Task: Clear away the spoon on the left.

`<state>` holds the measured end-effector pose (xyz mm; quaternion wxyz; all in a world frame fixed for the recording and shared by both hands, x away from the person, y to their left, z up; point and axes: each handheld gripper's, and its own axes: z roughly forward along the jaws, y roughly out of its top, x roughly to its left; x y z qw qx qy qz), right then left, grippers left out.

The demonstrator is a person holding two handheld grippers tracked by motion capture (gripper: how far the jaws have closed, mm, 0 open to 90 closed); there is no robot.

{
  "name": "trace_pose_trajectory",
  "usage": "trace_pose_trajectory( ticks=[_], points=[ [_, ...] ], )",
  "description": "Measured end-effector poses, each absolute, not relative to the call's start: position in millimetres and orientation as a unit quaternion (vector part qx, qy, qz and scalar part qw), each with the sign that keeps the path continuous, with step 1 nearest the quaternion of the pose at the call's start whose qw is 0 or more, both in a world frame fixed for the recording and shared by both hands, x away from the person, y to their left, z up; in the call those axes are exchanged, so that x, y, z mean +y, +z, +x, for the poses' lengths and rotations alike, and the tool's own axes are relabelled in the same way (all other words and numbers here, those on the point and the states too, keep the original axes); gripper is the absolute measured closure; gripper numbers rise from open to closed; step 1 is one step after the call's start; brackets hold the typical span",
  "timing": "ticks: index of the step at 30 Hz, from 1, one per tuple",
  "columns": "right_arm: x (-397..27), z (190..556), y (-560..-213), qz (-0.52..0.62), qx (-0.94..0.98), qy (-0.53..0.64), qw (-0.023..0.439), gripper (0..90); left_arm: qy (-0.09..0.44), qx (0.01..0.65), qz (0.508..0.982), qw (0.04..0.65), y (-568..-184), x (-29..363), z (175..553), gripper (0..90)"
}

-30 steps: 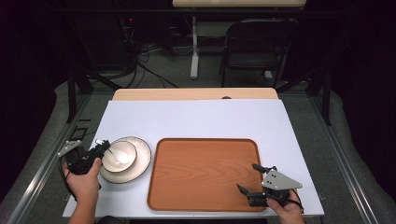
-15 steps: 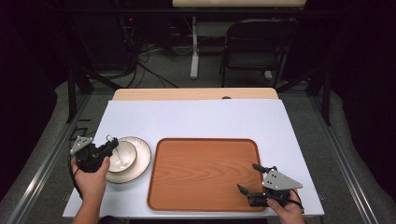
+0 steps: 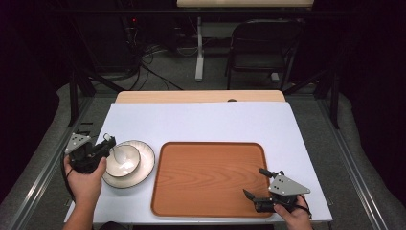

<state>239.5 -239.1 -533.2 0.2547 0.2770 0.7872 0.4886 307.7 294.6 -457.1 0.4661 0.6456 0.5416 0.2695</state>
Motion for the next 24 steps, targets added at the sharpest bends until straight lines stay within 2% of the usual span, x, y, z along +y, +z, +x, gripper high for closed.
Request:
trace_pose_trajectory(
  ticks=[14,24],
  points=[
    [-239.1,239.7,-533.3,0.276,0.788,0.488,0.255,14.4,0.269,0.523,0.658,0.47,-428.7,295.9,301.8,85.4],
    [-238.7,239.7,-533.4,0.276,0.788,0.487,0.255,14.4,0.237,0.501,0.675,0.486,-418.4,283.6,298.7,85.4]
  ],
)
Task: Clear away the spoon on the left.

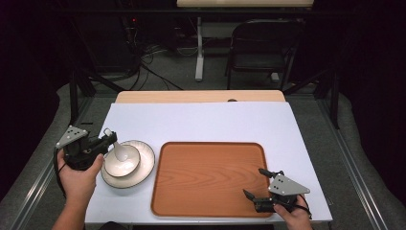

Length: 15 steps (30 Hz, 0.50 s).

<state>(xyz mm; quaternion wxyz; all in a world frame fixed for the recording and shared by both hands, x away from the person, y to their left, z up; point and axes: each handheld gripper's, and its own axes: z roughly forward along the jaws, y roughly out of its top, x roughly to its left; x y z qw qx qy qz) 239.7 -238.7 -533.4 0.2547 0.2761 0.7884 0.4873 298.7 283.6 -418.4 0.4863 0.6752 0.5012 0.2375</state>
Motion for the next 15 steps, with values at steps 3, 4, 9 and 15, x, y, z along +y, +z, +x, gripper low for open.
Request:
trace_pose_trajectory(
  ticks=[3,4,9,15],
  points=[
    [-238.7,239.7,-533.5,0.276,0.788,0.487,0.255,14.4,0.231,0.495,0.679,0.49,-417.4,279.8,298.4,85.4],
    [-238.9,239.7,-533.4,0.276,0.789,0.487,0.254,14.4,0.23,0.493,0.681,0.491,-416.9,277.5,298.2,85.5],
    [-239.0,239.8,-533.5,0.276,0.789,0.487,0.254,14.3,0.22,0.473,0.695,0.495,-412.8,264.2,296.1,85.5],
    [-238.8,240.0,-533.7,0.276,0.789,0.486,0.254,14.4,0.21,0.461,0.702,0.5,-410.3,254.2,294.2,85.5]
  ],
)
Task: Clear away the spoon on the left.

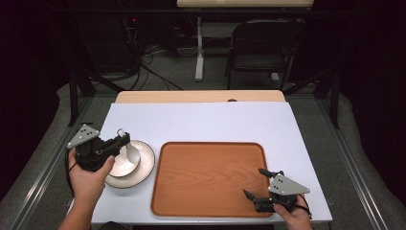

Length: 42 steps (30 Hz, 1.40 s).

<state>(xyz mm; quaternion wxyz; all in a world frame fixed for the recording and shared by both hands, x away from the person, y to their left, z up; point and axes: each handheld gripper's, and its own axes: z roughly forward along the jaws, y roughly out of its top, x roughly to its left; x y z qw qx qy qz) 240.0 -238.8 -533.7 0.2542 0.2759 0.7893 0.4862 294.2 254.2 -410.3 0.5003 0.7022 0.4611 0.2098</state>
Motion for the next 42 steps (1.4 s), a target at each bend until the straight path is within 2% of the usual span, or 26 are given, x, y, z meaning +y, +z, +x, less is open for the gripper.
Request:
trace_pose_trajectory(
  ticks=[14,20,31,42],
  points=[
    [-238.8,240.2,-533.8,0.276,0.789,0.486,0.254,14.4,0.178,0.424,0.732,0.503,-409.5,225.3,293.9,85.5],
    [-239.1,240.1,-533.7,0.276,0.789,0.486,0.254,14.4,0.144,0.404,0.752,0.501,-412.9,209.8,294.6,85.5],
    [-239.8,239.3,-533.3,0.277,0.788,0.487,0.255,14.4,0.102,0.369,0.797,0.468,-422.5,180.6,297.0,85.5],
    [-240.3,239.4,-533.2,0.276,0.788,0.488,0.256,14.4,0.056,0.365,0.812,0.452,-439.0,168.5,299.3,85.5]
  ],
)
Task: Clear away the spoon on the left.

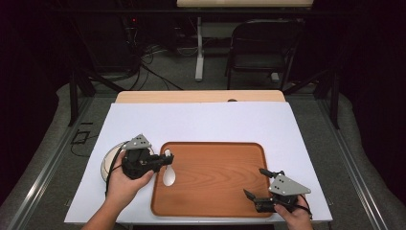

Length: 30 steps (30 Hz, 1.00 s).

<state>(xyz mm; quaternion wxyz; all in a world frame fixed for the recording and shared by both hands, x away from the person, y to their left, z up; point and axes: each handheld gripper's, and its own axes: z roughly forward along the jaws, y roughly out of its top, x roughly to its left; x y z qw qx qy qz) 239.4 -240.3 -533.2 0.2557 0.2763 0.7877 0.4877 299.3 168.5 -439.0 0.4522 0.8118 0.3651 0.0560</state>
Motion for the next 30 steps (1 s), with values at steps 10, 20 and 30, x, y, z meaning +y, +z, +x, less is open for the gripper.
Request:
trace_pose_trajectory(
  ticks=[10,20,30],
  points=[
    [-240.3,239.3,-533.1,0.276,0.788,0.488,0.255,14.4,0.032,0.368,0.823,0.432,-452.4,161.5,302.8,85.5],
    [-240.3,239.1,-533.0,0.276,0.788,0.488,0.255,14.4,0.003,0.375,0.828,0.417,-467.8,157.7,305.0,85.5],
    [-240.3,239.1,-533.0,0.275,0.788,0.488,0.255,14.4,-0.021,0.399,0.817,0.415,-480.8,157.5,312.6,85.5]
  ],
)
